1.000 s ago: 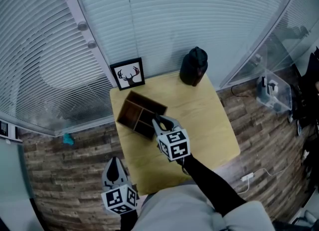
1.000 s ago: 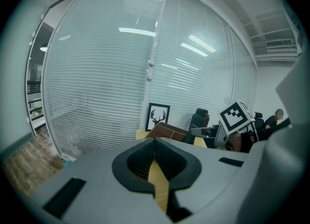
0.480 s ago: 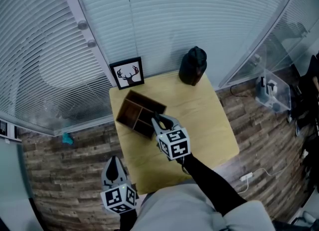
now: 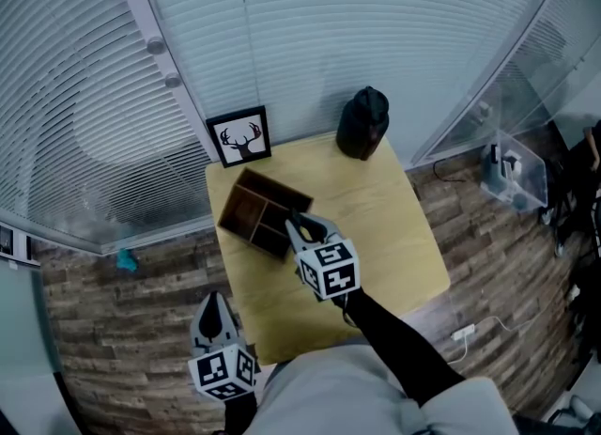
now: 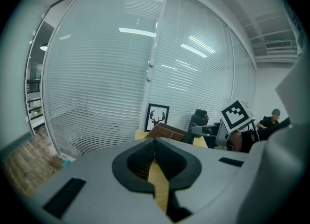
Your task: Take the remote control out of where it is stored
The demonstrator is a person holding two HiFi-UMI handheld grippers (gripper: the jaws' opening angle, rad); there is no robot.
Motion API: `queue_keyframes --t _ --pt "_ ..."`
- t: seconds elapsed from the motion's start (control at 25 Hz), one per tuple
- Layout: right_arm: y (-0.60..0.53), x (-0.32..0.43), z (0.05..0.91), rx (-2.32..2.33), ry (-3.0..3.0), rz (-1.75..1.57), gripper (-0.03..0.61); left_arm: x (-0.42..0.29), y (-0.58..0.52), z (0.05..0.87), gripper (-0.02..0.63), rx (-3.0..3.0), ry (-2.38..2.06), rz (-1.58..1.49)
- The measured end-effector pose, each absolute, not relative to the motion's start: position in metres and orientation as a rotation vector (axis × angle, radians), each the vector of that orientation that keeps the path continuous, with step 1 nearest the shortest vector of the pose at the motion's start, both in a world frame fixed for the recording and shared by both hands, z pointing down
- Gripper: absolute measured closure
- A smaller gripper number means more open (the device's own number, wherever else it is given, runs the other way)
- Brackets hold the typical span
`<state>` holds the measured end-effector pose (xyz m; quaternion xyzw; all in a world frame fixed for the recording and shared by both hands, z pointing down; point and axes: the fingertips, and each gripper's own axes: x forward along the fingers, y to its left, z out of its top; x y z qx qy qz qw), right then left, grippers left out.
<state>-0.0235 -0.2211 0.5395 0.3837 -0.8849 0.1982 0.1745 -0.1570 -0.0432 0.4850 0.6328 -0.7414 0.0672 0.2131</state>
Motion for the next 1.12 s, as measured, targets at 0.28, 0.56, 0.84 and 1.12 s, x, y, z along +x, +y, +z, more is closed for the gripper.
queue_keyframes --t 0.28,0.56,0.84,1.12 --pt "-0.2212 -0.0223 0.5367 1.088 -2.514 0.565 0.505 -0.1569 -0.0433 0.4836 0.605 1.758 -2.061 0.179" --pt "-0.2208 -0.0215 0.5338 1.088 -2.52 0.566 0.505 -0.1568 -0.0424 0.4829 0.605 1.757 -2.062 0.177" --pt "-0.2199 -0.0209 0.5317 1.093 -2.522 0.57 0.505 -0.157 -0.0431 0.4818 0.605 1.757 -2.066 0.169" --pt "-0.2199 -0.0186 0.5305 1.102 -2.525 0.578 0.505 -0.1569 -0.0428 0.4816 0.605 1.758 -2.062 0.16"
